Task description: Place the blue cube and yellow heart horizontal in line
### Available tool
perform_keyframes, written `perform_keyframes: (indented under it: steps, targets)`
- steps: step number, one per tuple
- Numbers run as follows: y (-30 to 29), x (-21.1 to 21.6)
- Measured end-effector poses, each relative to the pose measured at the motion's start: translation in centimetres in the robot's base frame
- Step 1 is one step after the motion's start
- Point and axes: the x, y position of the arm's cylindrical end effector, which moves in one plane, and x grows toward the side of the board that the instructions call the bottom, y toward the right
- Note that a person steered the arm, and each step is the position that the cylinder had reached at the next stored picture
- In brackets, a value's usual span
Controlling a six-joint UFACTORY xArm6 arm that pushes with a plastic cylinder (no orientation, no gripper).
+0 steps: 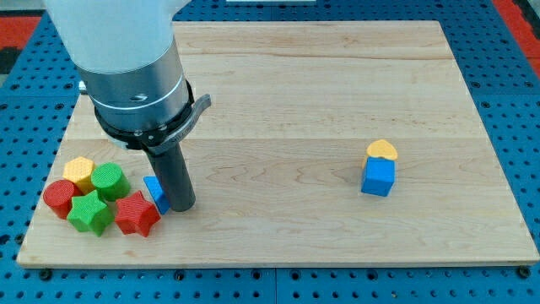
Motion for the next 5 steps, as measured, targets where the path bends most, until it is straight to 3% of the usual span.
perform_keyframes:
  steps: [3, 4, 5]
  targets:
    - [31.9, 0.9]
    - [31.7, -3.3]
    - [23.7, -2.2]
